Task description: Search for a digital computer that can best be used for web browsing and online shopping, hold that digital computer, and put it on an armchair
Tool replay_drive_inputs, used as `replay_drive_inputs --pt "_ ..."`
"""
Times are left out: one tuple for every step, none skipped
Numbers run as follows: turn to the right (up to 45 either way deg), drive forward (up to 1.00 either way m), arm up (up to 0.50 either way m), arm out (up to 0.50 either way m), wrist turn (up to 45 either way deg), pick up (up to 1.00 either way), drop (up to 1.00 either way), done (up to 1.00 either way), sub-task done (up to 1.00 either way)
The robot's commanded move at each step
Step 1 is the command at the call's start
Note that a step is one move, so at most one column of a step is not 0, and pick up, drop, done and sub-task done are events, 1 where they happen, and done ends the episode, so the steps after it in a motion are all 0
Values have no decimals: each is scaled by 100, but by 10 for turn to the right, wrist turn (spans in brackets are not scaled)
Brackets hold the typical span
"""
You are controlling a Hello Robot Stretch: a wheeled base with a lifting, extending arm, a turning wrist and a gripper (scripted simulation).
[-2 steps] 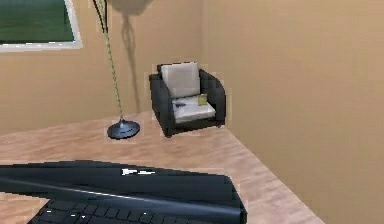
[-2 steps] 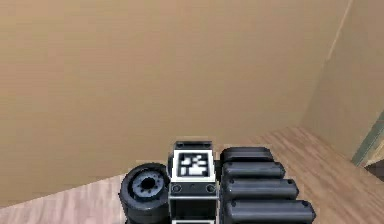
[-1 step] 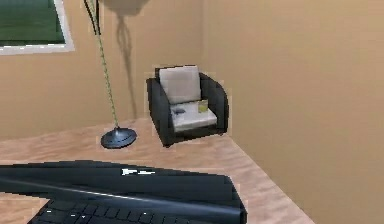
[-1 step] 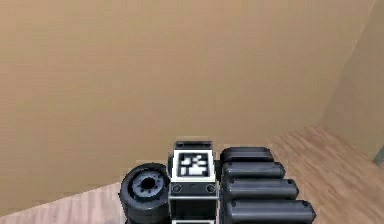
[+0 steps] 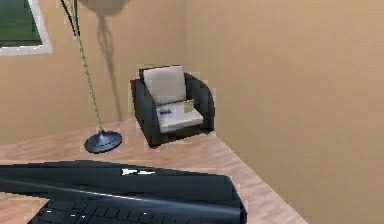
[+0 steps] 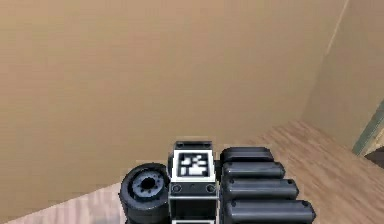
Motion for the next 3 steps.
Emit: replay_drive_inputs --pt "0 100 0 0 0 0 0 0 0" --pt "0 45 0 0 0 0 0 0 0" --pt "-450 0 0 0 0 0 0 0 0"
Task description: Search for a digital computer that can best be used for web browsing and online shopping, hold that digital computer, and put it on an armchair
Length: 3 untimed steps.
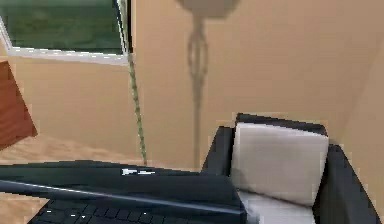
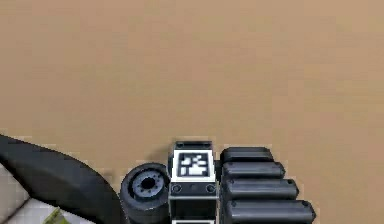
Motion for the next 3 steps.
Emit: replay_drive_inputs --pt "-450 0 0 0 0 0 0 0 0" --pt "-300 0 0 0 0 0 0 0 0" --pt "0 0 0 48 0 0 0 0 0"
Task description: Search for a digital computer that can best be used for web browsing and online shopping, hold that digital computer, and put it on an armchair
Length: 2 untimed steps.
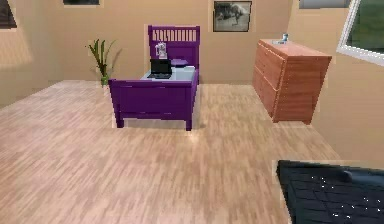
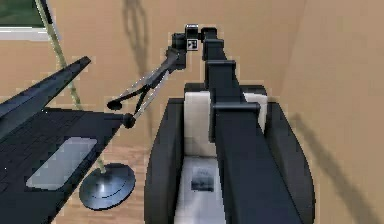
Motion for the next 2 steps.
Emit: replay_drive_inputs --pt "0 0 0 0 450 0 0 0 0" --pt "0 0 0 0 450 0 0 0 0"
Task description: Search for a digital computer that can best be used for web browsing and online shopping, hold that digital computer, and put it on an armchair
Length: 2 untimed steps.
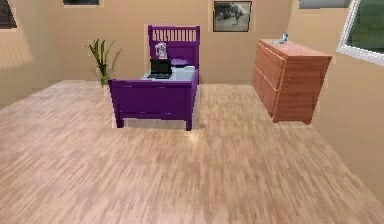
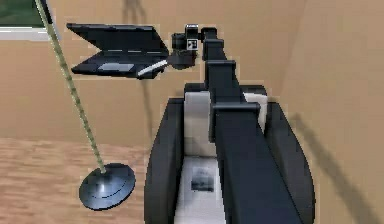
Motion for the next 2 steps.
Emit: replay_drive_inputs --pt "0 0 0 0 450 0 0 0 0" --pt "0 0 0 0 450 0 0 0 0"
